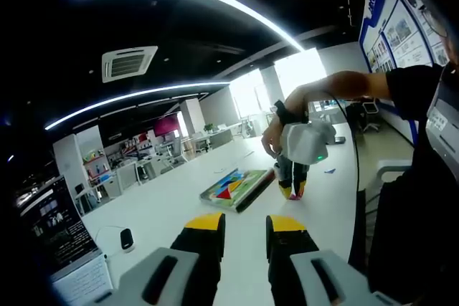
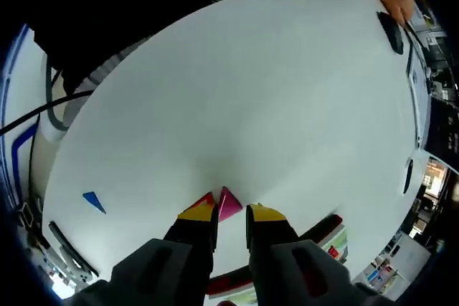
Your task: Pick up the tangram pieces one by one and place each piece onto its matching region on the pattern sheet, fitting the shapes together until the outline on the sheet is completely filled by the tangram pieces
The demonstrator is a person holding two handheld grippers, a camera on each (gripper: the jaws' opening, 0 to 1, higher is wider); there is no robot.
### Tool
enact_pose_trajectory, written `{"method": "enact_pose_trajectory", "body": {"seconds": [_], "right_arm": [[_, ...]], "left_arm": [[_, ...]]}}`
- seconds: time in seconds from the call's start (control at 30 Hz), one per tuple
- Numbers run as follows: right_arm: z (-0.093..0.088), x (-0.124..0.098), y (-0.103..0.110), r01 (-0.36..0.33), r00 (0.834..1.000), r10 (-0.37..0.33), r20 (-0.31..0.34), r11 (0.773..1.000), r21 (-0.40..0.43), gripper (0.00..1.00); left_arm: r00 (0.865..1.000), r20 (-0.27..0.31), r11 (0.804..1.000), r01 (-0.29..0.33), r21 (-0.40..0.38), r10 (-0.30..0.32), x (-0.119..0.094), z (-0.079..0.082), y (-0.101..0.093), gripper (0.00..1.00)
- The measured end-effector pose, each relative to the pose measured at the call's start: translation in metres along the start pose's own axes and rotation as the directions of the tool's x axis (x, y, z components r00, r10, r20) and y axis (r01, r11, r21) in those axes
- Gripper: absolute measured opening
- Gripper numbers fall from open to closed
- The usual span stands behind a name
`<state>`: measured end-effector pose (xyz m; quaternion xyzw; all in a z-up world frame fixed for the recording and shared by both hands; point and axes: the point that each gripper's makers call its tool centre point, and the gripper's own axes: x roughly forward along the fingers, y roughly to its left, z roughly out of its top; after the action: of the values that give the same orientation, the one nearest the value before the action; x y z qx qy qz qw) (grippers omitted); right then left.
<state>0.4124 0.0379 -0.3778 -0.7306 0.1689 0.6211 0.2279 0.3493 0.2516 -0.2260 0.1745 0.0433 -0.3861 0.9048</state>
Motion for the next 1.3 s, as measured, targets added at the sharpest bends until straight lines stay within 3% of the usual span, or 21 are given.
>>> {"method": "enact_pose_trajectory", "body": {"seconds": [0.23, 0.5, 0.8, 1.1, 1.3], "right_arm": [[-0.003, 0.000, 0.000, -0.031, 0.999, 0.029, 0.020, 0.996, 0.085, 0.17], [-0.003, 0.001, -0.001, -0.072, 0.997, 0.070, 0.023, 0.991, 0.112, 0.16], [-0.001, 0.003, -0.001, -0.140, 0.989, 0.143, -0.042, 0.988, 0.057, 0.16], [-0.004, 0.003, -0.002, -0.129, 0.990, 0.132, -0.043, 0.988, 0.081, 0.15], [-0.020, -0.012, -0.016, -0.082, 0.995, 0.088, -0.054, 0.991, 0.103, 0.15]], "left_arm": [[1.000, -0.001, 1.000, 0.000, 0.003, 0.000, 0.001, 0.000, 0.000, 0.25], [1.000, -0.001, 1.000, 0.002, 0.007, -0.002, 0.001, 0.001, 0.000, 0.25], [1.000, 0.000, 1.000, 0.004, 0.009, -0.004, 0.001, 0.001, 0.000, 0.25], [1.000, -0.001, 1.000, 0.001, 0.007, -0.001, 0.000, 0.000, 0.001, 0.25], [1.000, -0.001, 1.000, 0.003, 0.006, -0.003, 0.001, 0.000, 0.000, 0.25]]}}
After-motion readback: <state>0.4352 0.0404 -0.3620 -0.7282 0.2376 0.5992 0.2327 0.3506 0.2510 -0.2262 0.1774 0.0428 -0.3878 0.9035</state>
